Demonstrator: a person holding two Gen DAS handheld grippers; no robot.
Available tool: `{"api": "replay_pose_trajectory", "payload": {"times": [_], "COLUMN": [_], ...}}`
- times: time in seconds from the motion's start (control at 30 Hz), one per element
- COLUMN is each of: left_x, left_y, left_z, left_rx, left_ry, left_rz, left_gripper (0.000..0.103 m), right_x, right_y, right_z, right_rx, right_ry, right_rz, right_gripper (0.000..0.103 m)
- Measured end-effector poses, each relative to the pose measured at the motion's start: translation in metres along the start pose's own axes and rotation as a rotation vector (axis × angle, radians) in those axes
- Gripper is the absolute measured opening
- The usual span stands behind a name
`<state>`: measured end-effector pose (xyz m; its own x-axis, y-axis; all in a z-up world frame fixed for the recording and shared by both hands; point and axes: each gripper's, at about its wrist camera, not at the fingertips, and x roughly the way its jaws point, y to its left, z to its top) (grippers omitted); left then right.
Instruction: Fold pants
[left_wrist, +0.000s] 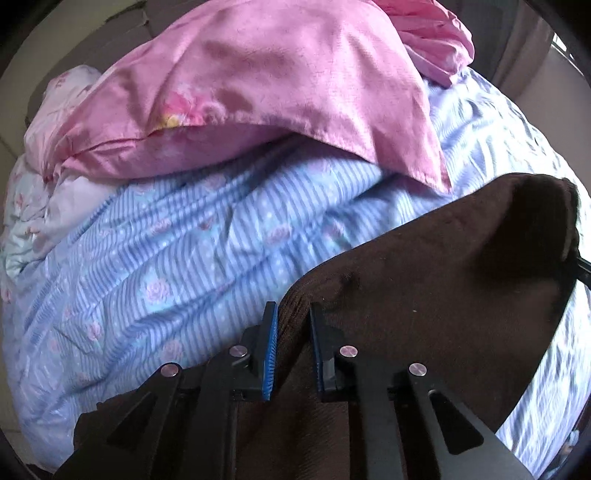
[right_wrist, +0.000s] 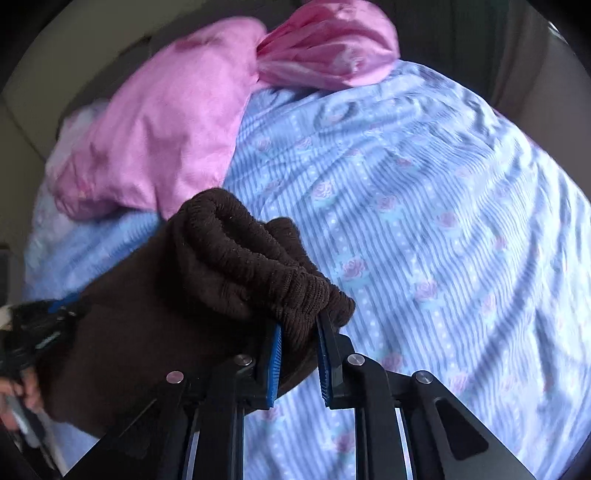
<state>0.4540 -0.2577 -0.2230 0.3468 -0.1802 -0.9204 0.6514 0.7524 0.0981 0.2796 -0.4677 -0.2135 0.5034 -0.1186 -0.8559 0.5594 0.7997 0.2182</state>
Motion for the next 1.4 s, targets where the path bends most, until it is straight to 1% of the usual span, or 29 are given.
{"api": "replay_pose_trajectory", "payload": {"times": [0.03, 0.1, 0.13, 0.2, 0.23, 0.27, 0.3, 0.33, 0.37, 0.4, 0.43, 0.47, 0.5, 0.57, 0.6, 0.67, 0.7, 0.73, 0.8, 0.87, 0.9, 1.0, 1.07, 1.17, 1.27, 1.3, 1.4], "left_x": [0.002, 0.013, 0.019, 0.022, 0.021, 0.017, 0.013, 0.008, 0.0, -0.015, -0.026, -0.039, -0.058, -0.081, -0.098, -0.113, -0.122, -0.124, -0.129, -0.127, -0.124, -0.108, -0.097, -0.083, -0.068, -0.064, -0.054], "left_y": [-0.003, -0.013, -0.012, -0.015, -0.015, -0.014, -0.015, -0.014, -0.012, -0.011, -0.009, -0.007, 0.001, 0.01, 0.014, 0.022, 0.023, 0.021, 0.006, -0.003, -0.008, -0.024, -0.034, -0.054, -0.07, -0.073, -0.082], "left_z": [0.001, 0.006, 0.01, 0.008, 0.007, 0.005, 0.004, 0.004, 0.003, 0.0, -0.003, -0.006, -0.012, -0.015, -0.024, -0.038, -0.053, -0.059, -0.08, -0.097, -0.105, -0.123, -0.127, -0.132, -0.134, -0.135, -0.136], "left_rx": [0.009, 0.01, 0.006, -0.009, -0.017, -0.02, -0.013, -0.004, 0.002, 0.006, 0.007, 0.002, -0.012, -0.032, -0.049, -0.066, -0.063, -0.055, -0.01, 0.044, 0.064, 0.082, 0.097, 0.155, 0.197, 0.212, 0.287], "left_ry": [0.002, 0.029, 0.04, 0.043, 0.04, 0.035, 0.028, 0.02, 0.004, -0.042, -0.07, -0.098, -0.14, -0.19, -0.22, -0.244, -0.256, -0.258, -0.254, -0.236, -0.225, -0.171, -0.159, -0.164, -0.142, -0.142, -0.147], "left_rz": [0.012, 0.033, 0.041, 0.056, 0.055, 0.051, 0.049, 0.052, 0.062, 0.068, 0.065, 0.059, 0.054, 0.051, 0.046, 0.033, 0.02, 0.014, -0.007, -0.035, -0.055, -0.122, -0.111, -0.075, -0.073, -0.06, 0.009], "left_gripper": [0.017, 0.019, 0.02, 0.022, 0.023, 0.025, 0.035, 0.042, 0.052, 0.055, 0.056, 0.06, 0.063, 0.063, 0.065, 0.066, 0.066, 0.067, 0.068, 0.068, 0.068, 0.068, 0.068, 0.068, 0.068, 0.068, 0.067], "right_x": [-0.004, 0.001, 0.01, 0.025, 0.028, 0.028, 0.024, 0.016, 0.007, -0.002, -0.009, -0.022, -0.03, -0.045, -0.05, -0.058, -0.061, -0.063, -0.063, -0.056, -0.054, -0.047, -0.043, -0.037, -0.037, -0.037, -0.036], "right_y": [-0.004, -0.008, -0.012, -0.021, -0.023, -0.024, -0.023, -0.021, -0.018, -0.014, -0.012, -0.005, 0.0, 0.012, 0.017, 0.032, 0.042, 0.046, 0.058, 0.067, 0.067, 0.066, 0.066, 0.064, 0.062, 0.059, 0.058], "right_z": [-0.001, 0.0, 0.002, 0.002, 0.002, 0.001, 0.001, 0.0, 0.0, 0.0, 0.0, -0.001, -0.003, -0.009, -0.013, -0.023, -0.032, -0.038, -0.056, -0.076, -0.085, -0.105, -0.114, -0.125, -0.128, -0.129, -0.13], "right_rx": [0.026, 0.046, 0.073, 0.135, 0.149, 0.152, 0.147, 0.135, 0.113, 0.087, 0.068, 0.03, 0.006, -0.018, -0.022, -0.047, -0.074, -0.088, -0.129, -0.169, -0.17, -0.165, -0.17, -0.177, -0.163, -0.157, -0.159], "right_ry": [-0.009, 0.013, 0.049, 0.109, 0.113, 0.112, 0.106, 0.085, 0.057, 0.036, 0.02, -0.009, -0.021, -0.03, -0.031, -0.027, -0.023, -0.02, -0.006, 0.05, 0.076, 0.142, 0.165, 0.186, 0.194, 0.199, 0.203], "right_rz": [0.001, -0.015, -0.027, -0.033, -0.03, -0.031, -0.036, -0.05, -0.063, -0.079, -0.088, -0.094, -0.092, -0.059, -0.035, 0.036, 0.075, 0.087, 0.094, 0.111, 0.126, 0.158, 0.164, 0.146, 0.153, 0.156, 0.157], "right_gripper": [0.017, 0.017, 0.017, 0.017, 0.019, 0.026, 0.038, 0.043, 0.051, 0.056, 0.057, 0.06, 0.061, 0.062, 0.063, 0.065, 0.065, 0.065, 0.065, 0.065, 0.065, 0.065, 0.065, 0.065, 0.065, 0.065, 0.065]}}
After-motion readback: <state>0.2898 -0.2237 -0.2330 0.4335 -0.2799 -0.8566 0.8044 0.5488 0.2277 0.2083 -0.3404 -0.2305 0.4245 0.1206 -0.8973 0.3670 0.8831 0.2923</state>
